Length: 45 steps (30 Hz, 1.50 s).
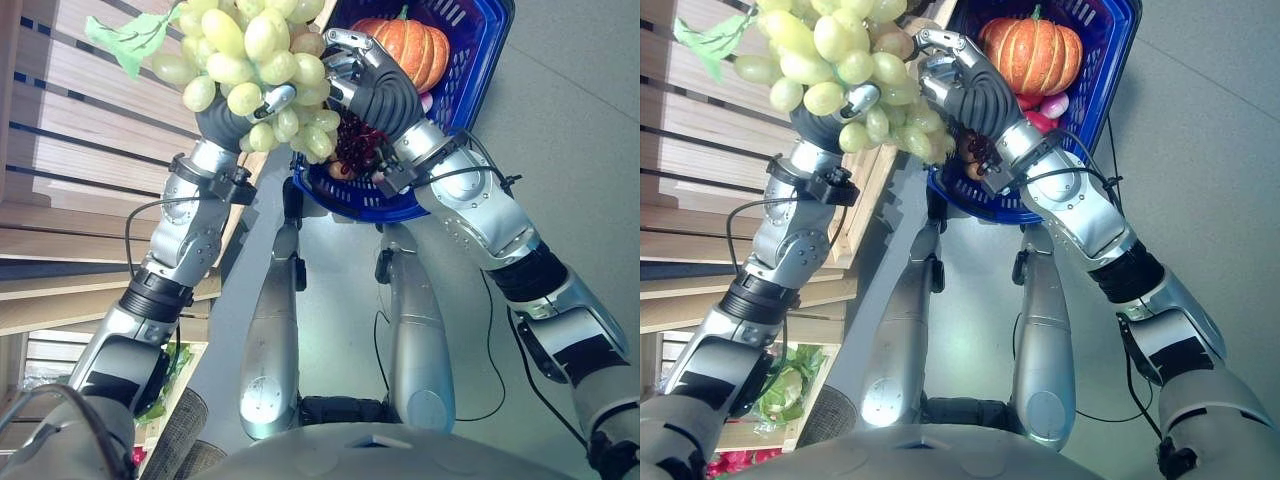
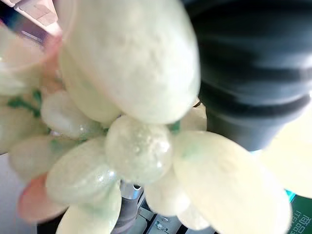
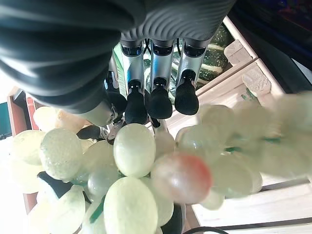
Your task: Pick up fruits and vegetables into the basket
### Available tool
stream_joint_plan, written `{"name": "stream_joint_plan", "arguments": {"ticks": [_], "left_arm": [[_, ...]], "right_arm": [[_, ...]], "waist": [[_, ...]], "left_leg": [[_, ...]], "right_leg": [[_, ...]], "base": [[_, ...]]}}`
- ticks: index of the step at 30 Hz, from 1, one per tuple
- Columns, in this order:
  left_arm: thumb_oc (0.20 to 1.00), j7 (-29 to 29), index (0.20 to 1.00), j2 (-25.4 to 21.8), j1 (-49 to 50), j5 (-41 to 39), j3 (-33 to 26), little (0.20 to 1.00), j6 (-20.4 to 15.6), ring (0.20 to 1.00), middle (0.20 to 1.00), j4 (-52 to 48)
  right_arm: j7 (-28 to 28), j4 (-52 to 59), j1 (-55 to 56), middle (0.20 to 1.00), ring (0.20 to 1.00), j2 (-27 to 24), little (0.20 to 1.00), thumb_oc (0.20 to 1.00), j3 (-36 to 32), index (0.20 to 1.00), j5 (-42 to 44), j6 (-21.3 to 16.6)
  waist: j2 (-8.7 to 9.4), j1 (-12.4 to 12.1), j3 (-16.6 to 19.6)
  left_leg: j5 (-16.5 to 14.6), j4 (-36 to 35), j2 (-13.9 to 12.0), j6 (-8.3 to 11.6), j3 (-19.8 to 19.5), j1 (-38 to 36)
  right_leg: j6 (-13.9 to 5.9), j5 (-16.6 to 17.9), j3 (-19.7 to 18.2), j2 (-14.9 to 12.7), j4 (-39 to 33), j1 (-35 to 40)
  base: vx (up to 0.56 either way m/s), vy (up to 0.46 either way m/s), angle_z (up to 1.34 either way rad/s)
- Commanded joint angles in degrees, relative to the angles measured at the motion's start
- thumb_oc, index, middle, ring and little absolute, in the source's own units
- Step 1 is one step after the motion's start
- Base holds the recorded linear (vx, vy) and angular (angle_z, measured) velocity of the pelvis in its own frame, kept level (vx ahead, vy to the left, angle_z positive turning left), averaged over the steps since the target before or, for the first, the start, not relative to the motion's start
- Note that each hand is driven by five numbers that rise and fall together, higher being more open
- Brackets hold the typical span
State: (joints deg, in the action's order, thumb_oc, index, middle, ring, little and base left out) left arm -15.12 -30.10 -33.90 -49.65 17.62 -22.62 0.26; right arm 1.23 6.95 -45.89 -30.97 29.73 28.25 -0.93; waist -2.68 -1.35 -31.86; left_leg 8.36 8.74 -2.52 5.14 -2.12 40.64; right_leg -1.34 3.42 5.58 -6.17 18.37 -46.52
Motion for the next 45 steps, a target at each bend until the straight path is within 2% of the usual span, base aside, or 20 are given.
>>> {"name": "stream_joint_plan", "arguments": {"ticks": [1,2,3,4,13,19,23,32,39,45], "left_arm": [[0.200,-4.1,0.200,0.4,-5.1,0.3,1.6,0.200,-3.8,0.200,0.200,-13.0],[0.200,-3.4,0.200,0.4,-5.1,1.1,1.4,0.200,-4.0,0.200,0.200,-13.2],[0.200,-2.8,0.200,0.2,-5.0,1.5,1.3,0.200,-4.3,0.200,0.200,-13.4],[0.200,-1.8,0.200,0.0,-4.9,2.5,1.1,0.200,-5.0,0.200,0.200,-13.4],[0.200,11.2,0.200,-0.2,-3.7,10.4,-3.2,0.200,-12.6,0.200,0.200,-12.9],[0.200,14.3,0.200,1.6,-2.3,12.5,-6.1,0.200,-13.8,0.200,0.200,-14.3],[0.200,13.7,0.200,2.8,-2.0,13.2,-6.8,0.200,-13.4,0.200,0.200,-15.0],[0.200,9.6,0.200,3.8,-3.5,11.6,-6.2,0.200,-10.5,0.200,0.200,-15.6],[0.200,6.6,0.200,4.3,-4.4,11.2,-4.6,0.200,-7.6,0.200,0.200,-15.5],[0.200,4.2,0.200,3.9,-4.5,9.8,-3.6,0.200,-6.1,0.200,0.200,-15.2]], "right_arm": [[-3.5,6.6,-1.1,0.200,0.200,2.1,0.200,0.200,6.8,0.200,1.3,0.4],[-3.1,6.6,-1.0,0.291,0.291,2.2,0.291,0.291,6.5,0.291,1.2,0.4],[-3.0,6.8,-0.7,0.853,0.853,2.2,0.853,0.853,6.4,0.853,1.1,0.4],[-2.1,7.0,-0.4,1.000,1.000,2.0,1.000,1.000,6.2,1.000,1.1,-0.4],[7.7,6.4,2.5,1.000,1.000,3.0,1.000,1.000,2.1,1.000,-0.9,-5.6],[9.1,6.7,4.7,1.000,1.000,4.6,1.000,1.000,-0.3,1.000,-2.8,-5.2],[8.8,7.4,5.0,1.000,1.000,5.1,1.000,1.000,-0.3,1.000,-3.6,-3.9],[3.4,7.5,2.6,1.000,1.000,5.3,1.000,1.000,1.8,1.000,-5.4,0.2],[6.3,7.6,0.7,1.000,1.000,5.8,1.000,1.000,2.0,1.000,-9.9,-2.3],[8.4,8.5,0.4,1.000,1.000,5.7,1.000,1.000,1.4,1.000,-10.5,-1.7]], "waist": [[1.05,-0.2,2.1],[1.07,-0.2,2.1],[1.06,-0.2,2.1],[1.04,-0.2,2.1],[0.89,-0.2,2.1],[0.95,-0.3,2.1],[0.98,-0.3,2.1],[0.99,-0.6,2.1],[0.99,-0.5,2.1],[0.95,-0.2,2.1]], "left_leg": [[-3.7,0.5,5.7,-3.69,2.8,-0.4],[-3.7,0.5,5.7,-3.68,2.8,-0.5],[-3.7,0.5,5.7,-3.68,2.7,-0.5],[-3.7,0.5,5.7,-3.66,2.6,-0.5],[-3.9,0.6,5.9,-3.61,2.3,-0.6],[-3.9,0.8,6.0,-3.63,2.1,-0.4],[-3.9,0.8,6.2,-3.66,2.0,-0.4],[-3.9,1.0,6.2,-3.50,2.3,-0.4],[-3.9,1.1,6.1,-3.48,2.5,-0.5],[-4.0,1.2,6.1,-3.55,2.7,-0.5]], "right_leg": [[-0.84,-3.6,3.7,3.7,-3.1,5.8],[-0.84,-3.6,3.7,3.8,-3.1,5.9],[-0.85,-3.6,3.7,3.8,-3.0,5.8],[-0.88,-3.7,3.7,3.8,-2.9,5.8],[-0.75,-4.2,3.4,3.9,-2.6,5.8],[-0.65,-4.5,3.5,3.9,-2.3,5.7],[-0.63,-4.5,3.5,4.0,-2.2,5.6],[-0.69,-4.6,3.9,3.9,-2.0,5.7],[-0.78,-4.6,3.8,4.0,-1.8,5.8],[-0.84,-4.6,3.5,4.2,-1.6,5.6]], "base": [[0.00,0.000,0.00],[0.00,0.000,0.00],[0.00,0.000,0.00],[0.00,0.000,0.00],[0.00,0.000,0.00],[0.00,0.000,0.00],[0.00,0.000,0.00],[0.00,0.000,0.00],[0.00,0.000,0.00],[0.00,0.000,0.00]]}}
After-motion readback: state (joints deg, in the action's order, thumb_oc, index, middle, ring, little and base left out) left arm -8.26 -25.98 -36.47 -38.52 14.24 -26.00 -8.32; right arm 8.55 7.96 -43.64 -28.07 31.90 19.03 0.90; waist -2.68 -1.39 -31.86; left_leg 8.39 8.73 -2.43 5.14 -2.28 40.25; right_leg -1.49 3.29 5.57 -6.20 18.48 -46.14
